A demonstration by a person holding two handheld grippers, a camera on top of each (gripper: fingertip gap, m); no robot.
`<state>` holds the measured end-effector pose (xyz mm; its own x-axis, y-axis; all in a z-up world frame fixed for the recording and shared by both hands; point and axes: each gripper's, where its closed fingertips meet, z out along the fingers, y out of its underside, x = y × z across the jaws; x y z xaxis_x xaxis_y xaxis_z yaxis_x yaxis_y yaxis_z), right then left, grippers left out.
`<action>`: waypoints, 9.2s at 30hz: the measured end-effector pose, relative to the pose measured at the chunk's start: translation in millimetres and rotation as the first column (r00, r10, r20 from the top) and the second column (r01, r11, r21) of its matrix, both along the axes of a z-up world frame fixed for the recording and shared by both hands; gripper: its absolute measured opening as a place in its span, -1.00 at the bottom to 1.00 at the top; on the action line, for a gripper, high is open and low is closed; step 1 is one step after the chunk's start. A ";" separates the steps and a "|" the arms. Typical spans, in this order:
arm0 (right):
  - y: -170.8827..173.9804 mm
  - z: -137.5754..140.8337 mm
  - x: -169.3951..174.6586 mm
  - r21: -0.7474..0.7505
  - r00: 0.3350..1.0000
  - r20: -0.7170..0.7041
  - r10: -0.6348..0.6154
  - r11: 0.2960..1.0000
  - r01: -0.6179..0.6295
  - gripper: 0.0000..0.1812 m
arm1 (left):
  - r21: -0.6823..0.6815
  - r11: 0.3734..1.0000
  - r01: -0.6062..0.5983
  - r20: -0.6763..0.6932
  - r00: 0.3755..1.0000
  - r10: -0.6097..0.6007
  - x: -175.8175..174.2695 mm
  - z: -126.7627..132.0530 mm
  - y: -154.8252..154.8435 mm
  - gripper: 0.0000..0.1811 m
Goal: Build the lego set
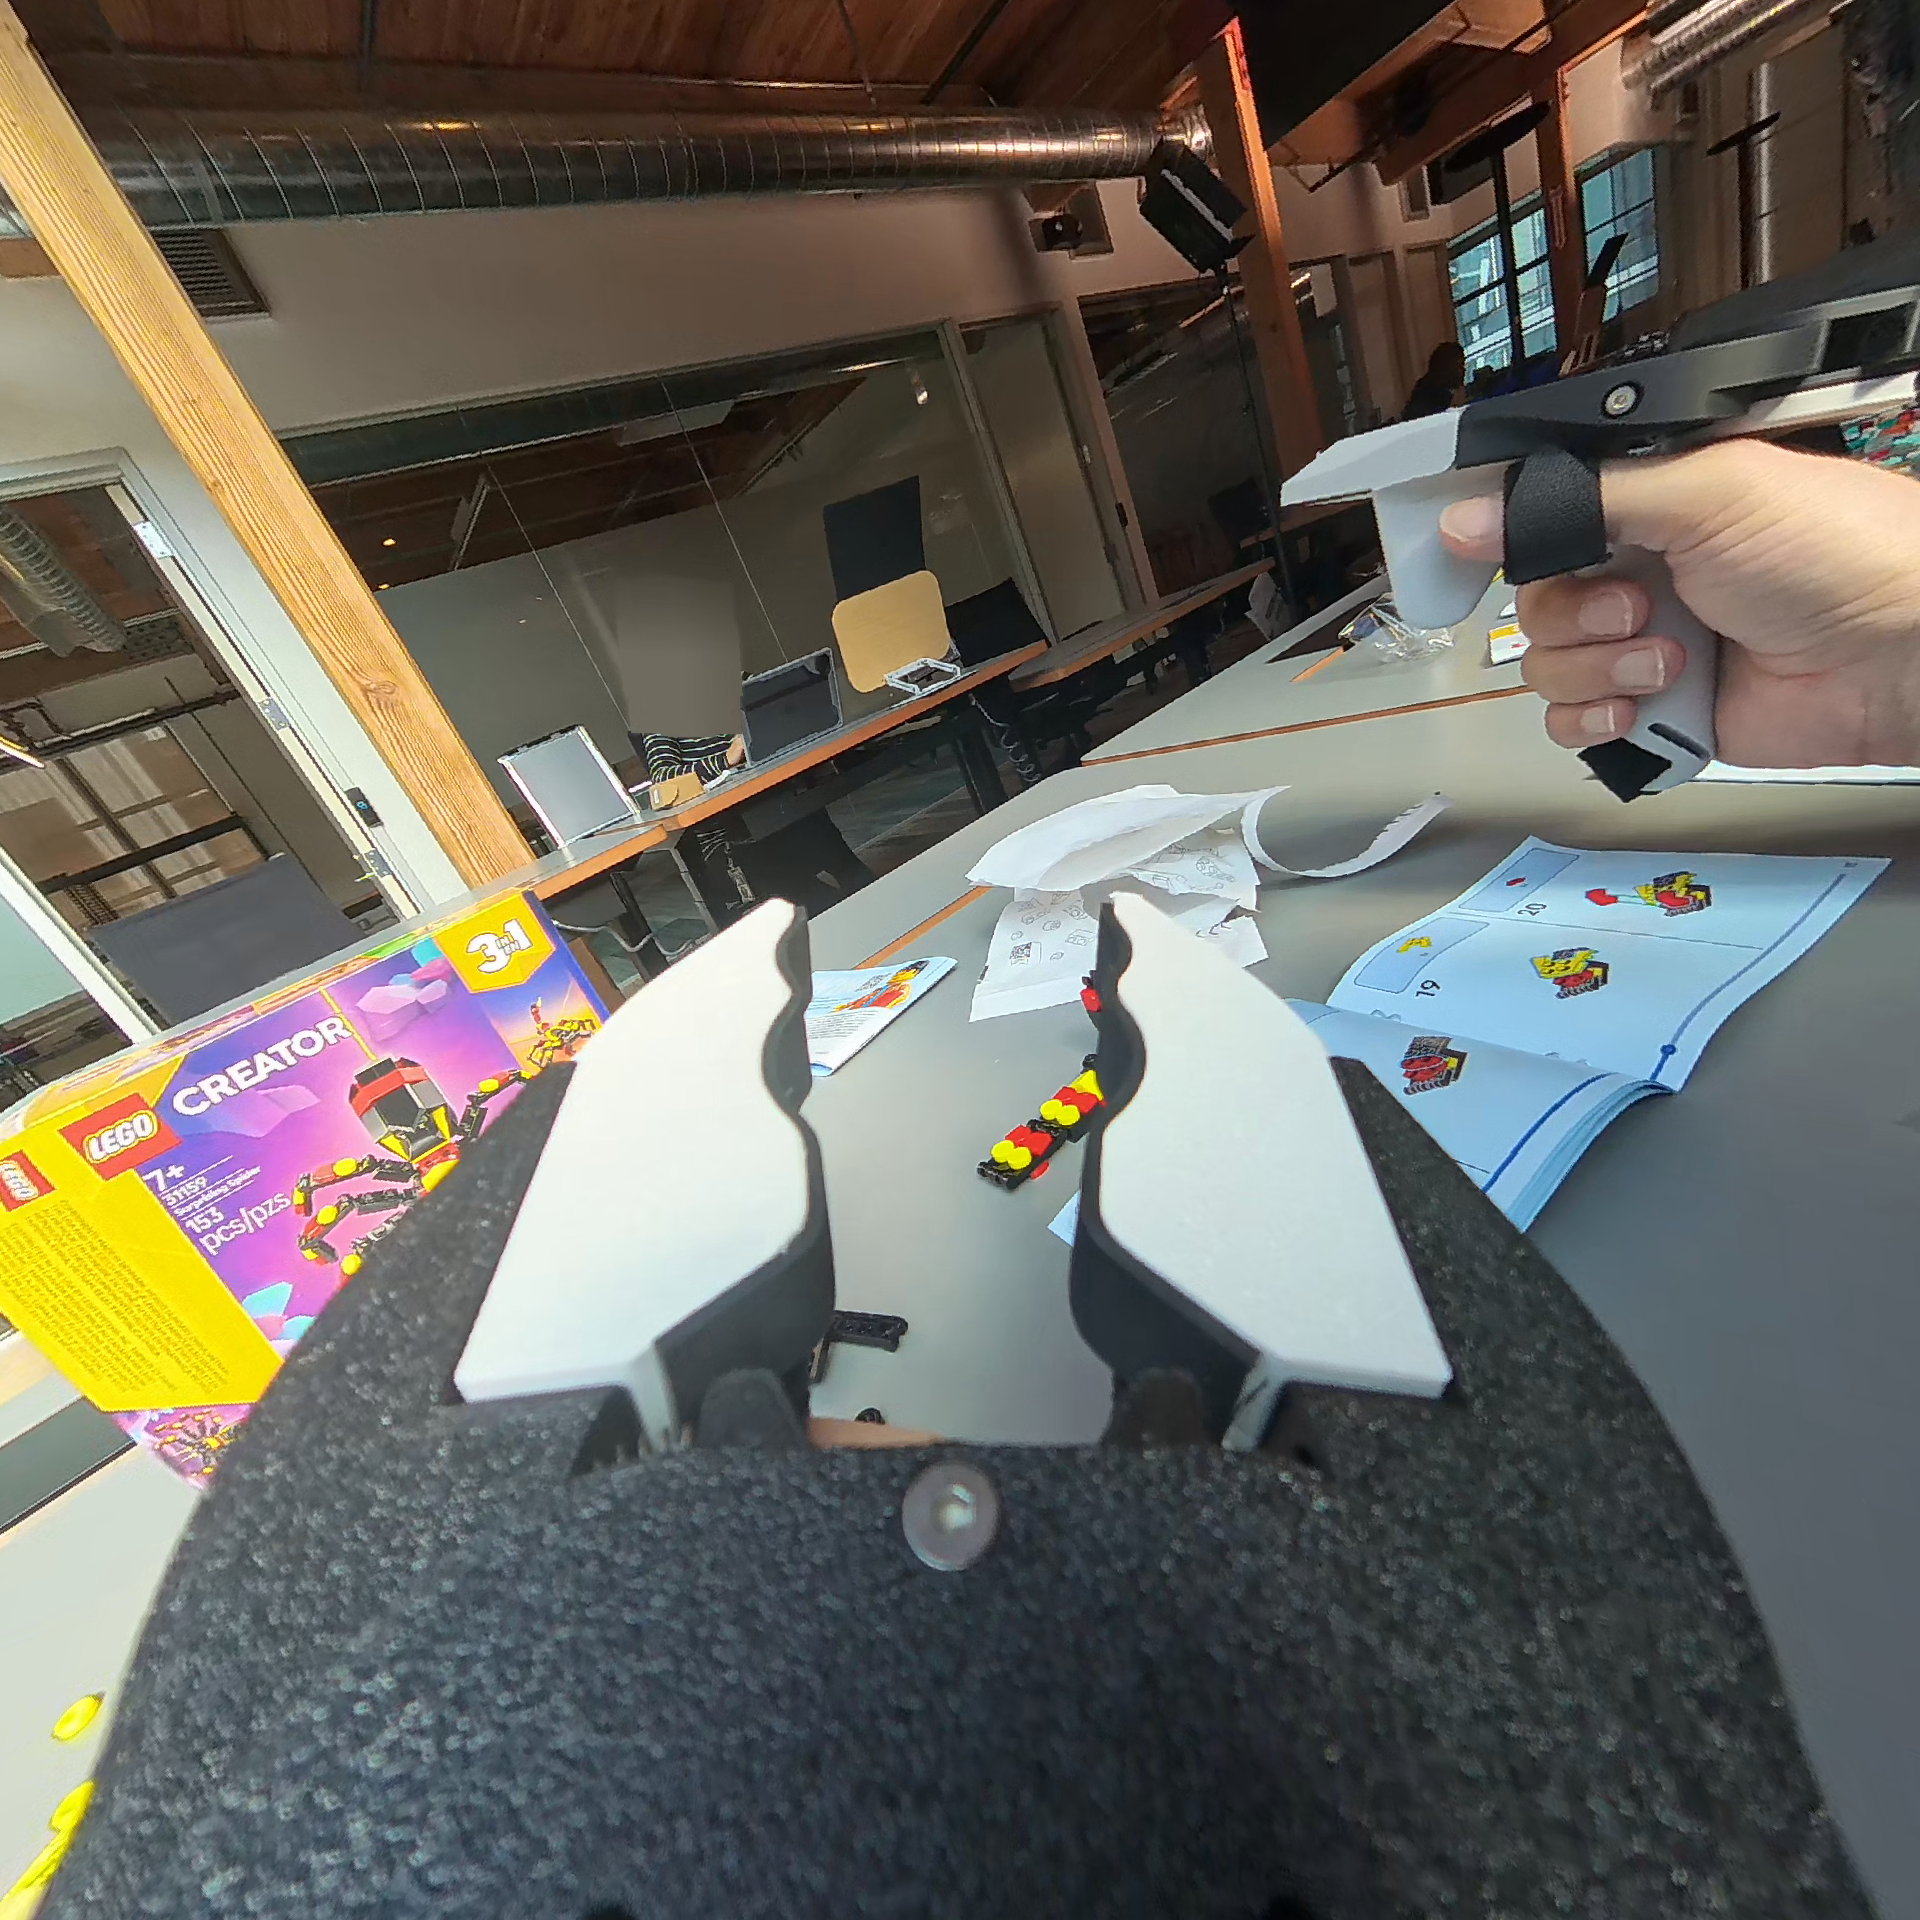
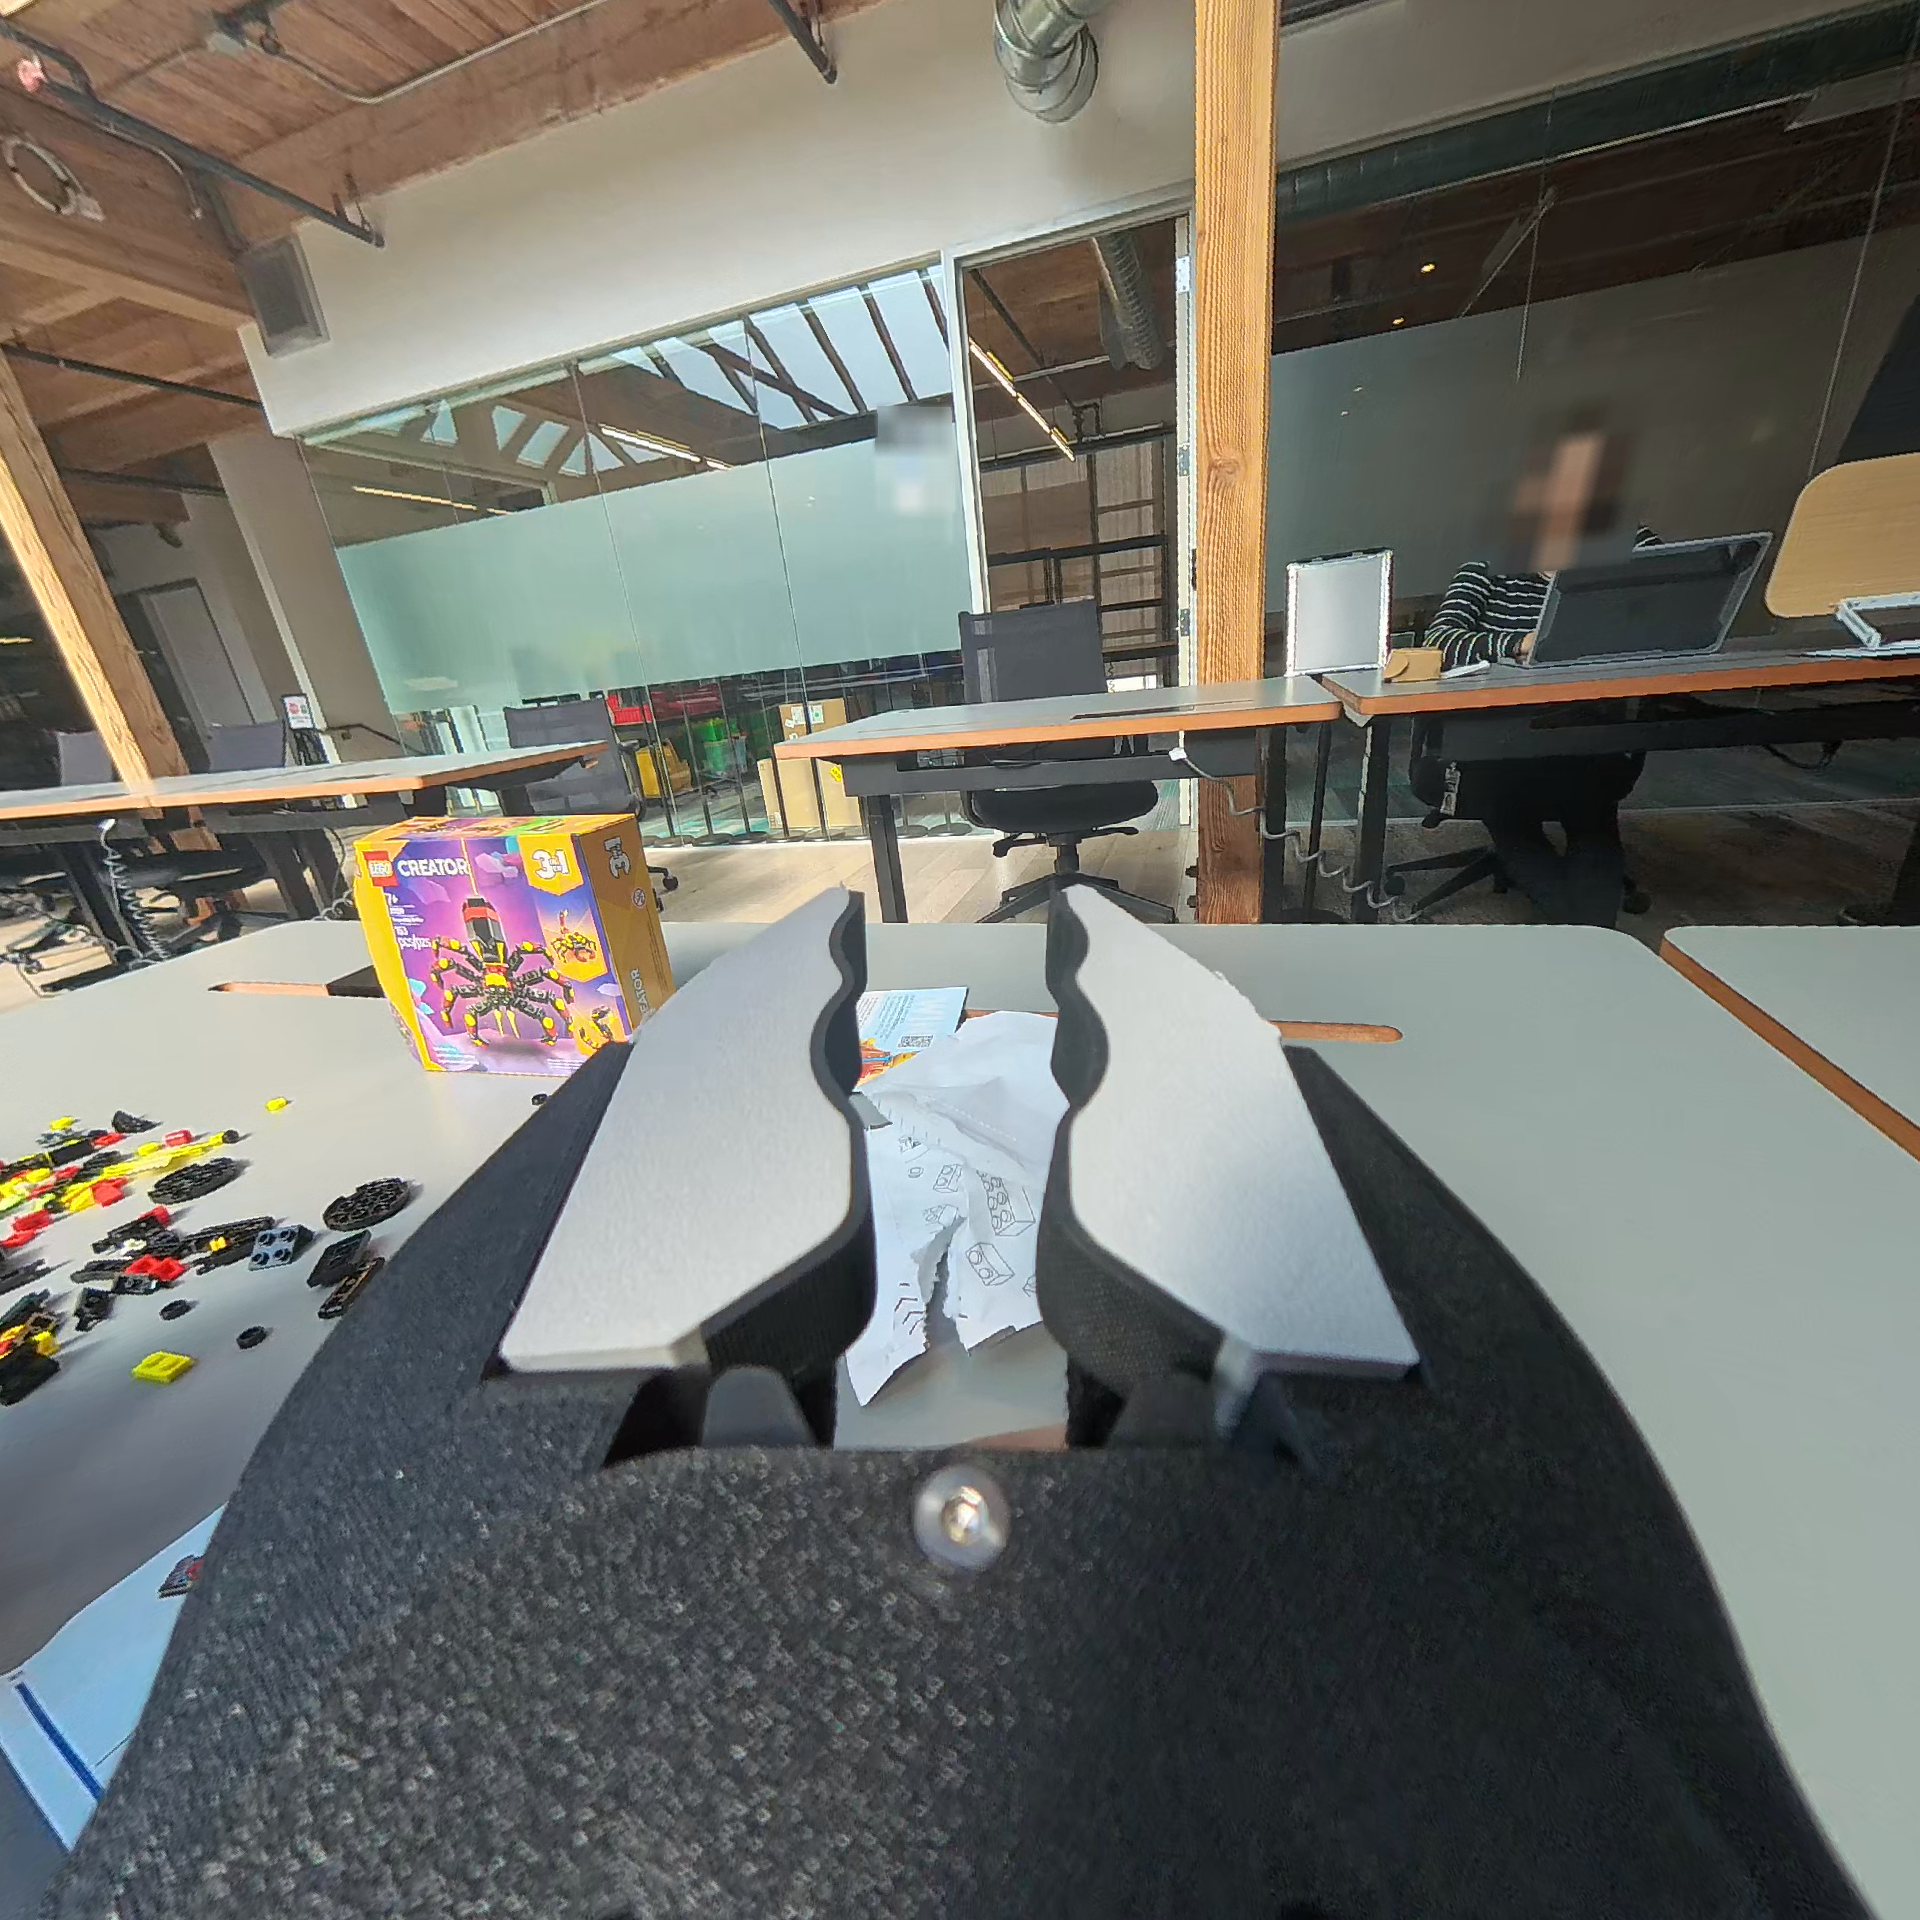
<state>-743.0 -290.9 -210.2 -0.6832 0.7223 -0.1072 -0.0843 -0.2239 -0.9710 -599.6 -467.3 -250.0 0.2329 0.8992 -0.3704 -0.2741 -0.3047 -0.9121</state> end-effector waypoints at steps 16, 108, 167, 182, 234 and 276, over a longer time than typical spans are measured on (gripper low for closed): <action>2.8 1.9 -0.9 -0.001 1.000 -0.009 -0.011 1.000 0.011 -0.64 | -0.027 1.000 -0.002 -0.004 1.000 0.002 0.4 -2.1 4.5 -0.42; -12.2 -3.8 6.0 0.133 0.996 -0.085 -0.012 0.991 0.023 -0.59 | -0.075 0.997 0.003 -0.002 1.000 -0.003 3.6 -3.7 5.6 -0.42; 3.5 34.0 28.7 -0.237 0.963 -0.156 0.221 0.938 -0.254 -0.52 | -0.125 0.992 0.002 -0.058 0.998 -0.010 3.1 1.4 15.3 -0.26; 72.8 39.1 -4.4 -0.763 0.927 -0.075 0.368 0.578 -0.291 -0.41 | -0.014 0.998 0.061 -0.072 0.995 -0.062 9.3 10.5 12.0 -0.24; -37.9 -15.3 22.5 0.317 0.973 -0.216 0.084 0.948 -0.011 -0.65 | -0.108 0.993 0.039 0.013 0.999 -0.038 4.2 -8.7 11.4 -0.33; -33.5 -22.7 12.9 0.303 0.986 -0.146 0.084 0.952 -0.036 -0.67 | -0.088 0.996 0.036 -0.007 0.999 -0.036 6.8 -1.5 12.4 -0.33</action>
<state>-730.1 -324.4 -232.8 -0.7174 0.6619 0.2174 -0.2344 0.0646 -0.9700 -592.7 -455.0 -251.5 0.2610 0.8543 -0.4496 -0.2944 -0.3731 -0.8798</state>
